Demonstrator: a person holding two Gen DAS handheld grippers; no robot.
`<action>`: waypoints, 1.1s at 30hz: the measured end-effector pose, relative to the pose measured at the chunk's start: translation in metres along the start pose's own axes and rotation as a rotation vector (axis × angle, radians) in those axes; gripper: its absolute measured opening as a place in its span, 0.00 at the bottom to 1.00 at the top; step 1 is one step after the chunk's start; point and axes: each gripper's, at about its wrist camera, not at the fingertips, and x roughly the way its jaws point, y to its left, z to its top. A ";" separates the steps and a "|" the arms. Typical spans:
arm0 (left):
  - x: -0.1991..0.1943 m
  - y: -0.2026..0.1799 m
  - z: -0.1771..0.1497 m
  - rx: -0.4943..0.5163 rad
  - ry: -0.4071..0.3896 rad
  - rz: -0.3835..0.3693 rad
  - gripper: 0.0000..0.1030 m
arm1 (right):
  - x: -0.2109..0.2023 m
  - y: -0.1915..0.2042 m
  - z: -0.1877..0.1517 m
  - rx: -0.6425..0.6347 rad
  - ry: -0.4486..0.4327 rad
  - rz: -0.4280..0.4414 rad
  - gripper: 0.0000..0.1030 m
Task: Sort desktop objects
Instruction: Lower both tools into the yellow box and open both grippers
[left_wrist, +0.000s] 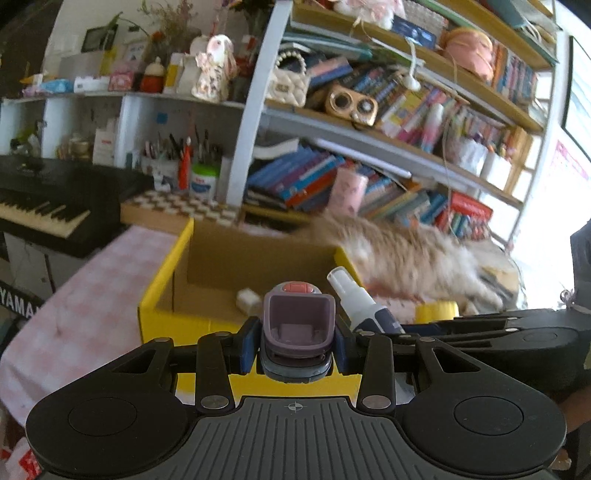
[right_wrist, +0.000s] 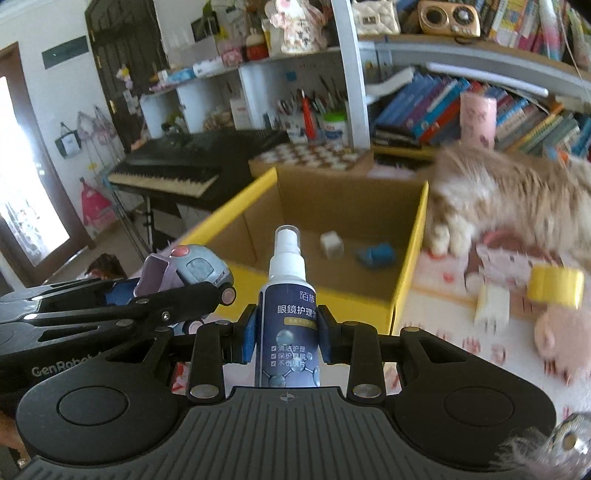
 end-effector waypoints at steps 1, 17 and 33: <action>0.004 0.000 0.004 -0.002 -0.009 0.006 0.37 | 0.002 -0.003 0.006 -0.008 -0.005 0.004 0.29; 0.077 0.008 0.030 0.074 0.043 0.159 0.37 | 0.063 -0.051 0.048 -0.097 0.033 0.031 0.29; 0.124 0.026 0.010 0.160 0.249 0.247 0.37 | 0.125 -0.054 0.043 -0.402 0.184 0.058 0.29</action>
